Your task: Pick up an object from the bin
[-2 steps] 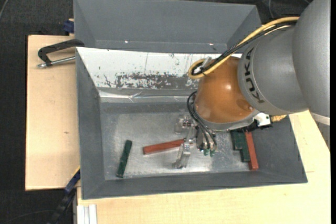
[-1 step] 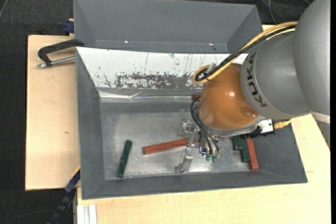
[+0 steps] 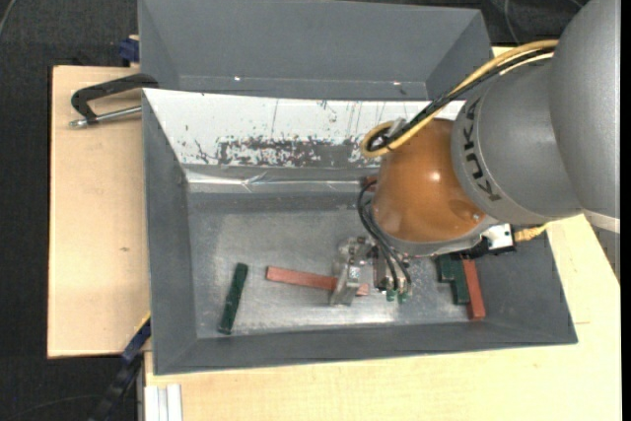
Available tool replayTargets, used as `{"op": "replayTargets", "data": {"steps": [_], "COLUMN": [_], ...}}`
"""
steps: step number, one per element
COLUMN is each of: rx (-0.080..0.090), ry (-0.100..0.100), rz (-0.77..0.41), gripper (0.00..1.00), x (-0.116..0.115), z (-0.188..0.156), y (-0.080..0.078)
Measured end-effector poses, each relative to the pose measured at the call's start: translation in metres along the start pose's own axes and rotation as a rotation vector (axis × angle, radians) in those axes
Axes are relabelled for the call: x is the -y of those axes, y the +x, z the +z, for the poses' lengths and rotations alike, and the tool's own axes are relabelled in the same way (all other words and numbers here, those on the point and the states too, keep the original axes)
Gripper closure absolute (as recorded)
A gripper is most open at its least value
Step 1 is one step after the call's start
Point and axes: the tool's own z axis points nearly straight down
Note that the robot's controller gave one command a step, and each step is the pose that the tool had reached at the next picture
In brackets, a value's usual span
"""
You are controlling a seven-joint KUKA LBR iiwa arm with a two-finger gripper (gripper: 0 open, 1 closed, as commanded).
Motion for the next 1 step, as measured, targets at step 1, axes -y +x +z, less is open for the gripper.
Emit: {"op": "replayTargets", "data": {"steps": [1], "rx": [0.015], "ry": [-0.004], "rz": [0.007], "gripper": [1.00], "x": [-0.0202], "z": [-0.1381], "y": [-0.0209]}}
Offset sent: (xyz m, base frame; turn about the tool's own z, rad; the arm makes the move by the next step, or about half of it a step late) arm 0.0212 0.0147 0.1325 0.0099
